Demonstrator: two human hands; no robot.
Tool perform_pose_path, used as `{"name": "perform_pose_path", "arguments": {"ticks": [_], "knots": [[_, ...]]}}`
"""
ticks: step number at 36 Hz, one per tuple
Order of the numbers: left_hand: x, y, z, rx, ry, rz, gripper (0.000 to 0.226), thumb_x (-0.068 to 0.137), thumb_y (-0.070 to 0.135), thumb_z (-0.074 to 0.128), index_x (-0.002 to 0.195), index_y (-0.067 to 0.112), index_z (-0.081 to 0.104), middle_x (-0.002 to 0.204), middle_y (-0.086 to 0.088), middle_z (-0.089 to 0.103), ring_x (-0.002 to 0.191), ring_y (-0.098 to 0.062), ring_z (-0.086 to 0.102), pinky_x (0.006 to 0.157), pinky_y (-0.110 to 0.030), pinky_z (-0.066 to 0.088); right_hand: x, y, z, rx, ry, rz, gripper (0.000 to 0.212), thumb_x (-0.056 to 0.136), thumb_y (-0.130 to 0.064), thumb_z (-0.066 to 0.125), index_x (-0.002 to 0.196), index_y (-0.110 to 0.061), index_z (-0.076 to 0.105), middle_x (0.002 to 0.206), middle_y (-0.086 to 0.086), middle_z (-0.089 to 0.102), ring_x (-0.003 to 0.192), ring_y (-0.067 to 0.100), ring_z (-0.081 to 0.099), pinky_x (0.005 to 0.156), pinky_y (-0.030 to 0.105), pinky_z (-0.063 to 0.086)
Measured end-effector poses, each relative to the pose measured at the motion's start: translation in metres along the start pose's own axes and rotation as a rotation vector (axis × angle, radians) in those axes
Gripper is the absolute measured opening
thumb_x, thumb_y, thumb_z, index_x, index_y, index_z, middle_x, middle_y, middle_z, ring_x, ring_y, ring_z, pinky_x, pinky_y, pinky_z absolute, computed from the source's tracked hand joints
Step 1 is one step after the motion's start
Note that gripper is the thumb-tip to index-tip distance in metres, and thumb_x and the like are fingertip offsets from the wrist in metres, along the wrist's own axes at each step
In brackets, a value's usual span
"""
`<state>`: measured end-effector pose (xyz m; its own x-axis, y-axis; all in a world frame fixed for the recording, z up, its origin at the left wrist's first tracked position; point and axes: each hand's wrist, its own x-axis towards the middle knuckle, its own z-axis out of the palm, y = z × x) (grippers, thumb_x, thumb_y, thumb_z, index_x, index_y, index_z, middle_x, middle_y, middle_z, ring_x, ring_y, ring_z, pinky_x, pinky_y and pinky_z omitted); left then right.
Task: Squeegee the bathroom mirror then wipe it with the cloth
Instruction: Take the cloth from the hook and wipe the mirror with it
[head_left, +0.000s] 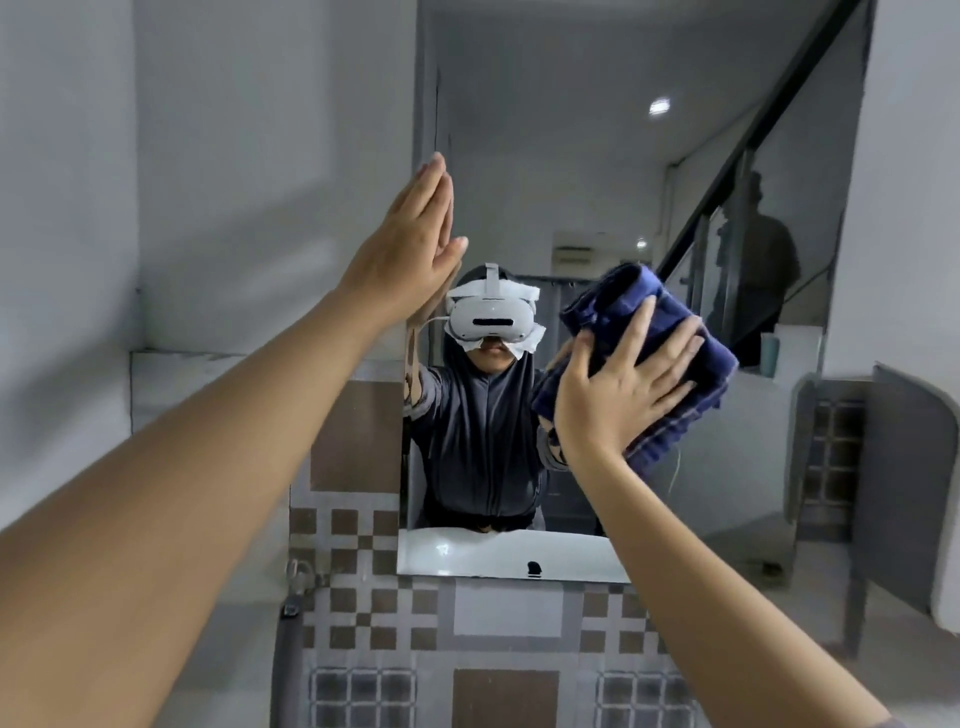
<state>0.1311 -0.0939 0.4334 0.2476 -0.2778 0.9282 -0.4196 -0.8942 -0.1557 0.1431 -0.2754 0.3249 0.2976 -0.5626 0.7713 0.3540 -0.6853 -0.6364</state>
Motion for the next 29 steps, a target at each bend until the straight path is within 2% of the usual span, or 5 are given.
{"name": "perform_pose_path", "arguments": {"ticks": [7, 14, 18, 23, 29], "knots": [[0.001, -0.003, 0.005, -0.057, 0.046, -0.002, 0.061, 0.095, 0.024, 0.046, 0.144, 0.001, 0.016, 0.155, -0.010, 0.010, 0.143, -0.020, 0.009, 0.115, -0.028, 0.013, -0.040, -0.024, 0.020, -0.079, -0.185, -0.391, 0.067, 0.091, -0.048, 0.041, 0.148, -0.028, 0.011, 0.157, 0.012, -0.005, 0.143, 0.024, -0.010, 0.113, 0.044, -0.011], [-0.004, 0.001, 0.010, -0.065, 0.067, -0.012, 0.062, 0.095, 0.024, 0.046, 0.145, 0.004, 0.016, 0.156, -0.007, 0.009, 0.143, -0.018, 0.008, 0.114, -0.026, 0.013, -0.061, 0.015, 0.017, -0.230, -0.433, -1.240, 0.056, 0.092, -0.043, 0.041, 0.145, -0.027, 0.028, 0.156, 0.008, 0.016, 0.144, 0.025, 0.013, 0.117, 0.044, 0.006], [-0.010, 0.007, 0.016, -0.064, 0.093, -0.046, 0.061, 0.096, 0.025, 0.044, 0.145, 0.005, 0.014, 0.156, -0.007, 0.007, 0.143, -0.016, 0.005, 0.113, -0.021, 0.008, -0.022, 0.051, -0.005, -0.387, -0.508, -1.537, 0.057, 0.093, -0.049, 0.037, 0.145, -0.029, 0.026, 0.156, 0.003, 0.018, 0.144, 0.021, 0.013, 0.118, 0.043, 0.007], [-0.020, 0.017, 0.027, -0.080, 0.125, -0.087, 0.060, 0.095, 0.025, 0.044, 0.145, 0.005, 0.016, 0.156, -0.006, 0.007, 0.143, -0.015, 0.003, 0.111, -0.016, 0.003, 0.043, 0.080, -0.041, -0.483, -0.404, -1.434, 0.059, 0.091, -0.057, 0.039, 0.144, -0.033, 0.028, 0.155, 0.003, 0.020, 0.143, 0.021, 0.018, 0.116, 0.044, 0.017], [-0.032, 0.022, 0.034, -0.093, 0.141, -0.089, 0.058, 0.095, 0.021, 0.044, 0.144, 0.003, 0.019, 0.155, -0.009, 0.011, 0.143, -0.018, 0.006, 0.109, -0.010, -0.001, 0.073, 0.123, -0.073, -0.414, -0.221, -0.719, 0.066, 0.086, -0.057, 0.036, 0.145, -0.031, 0.022, 0.157, 0.008, 0.013, 0.144, 0.024, 0.011, 0.116, 0.047, 0.013]]}}
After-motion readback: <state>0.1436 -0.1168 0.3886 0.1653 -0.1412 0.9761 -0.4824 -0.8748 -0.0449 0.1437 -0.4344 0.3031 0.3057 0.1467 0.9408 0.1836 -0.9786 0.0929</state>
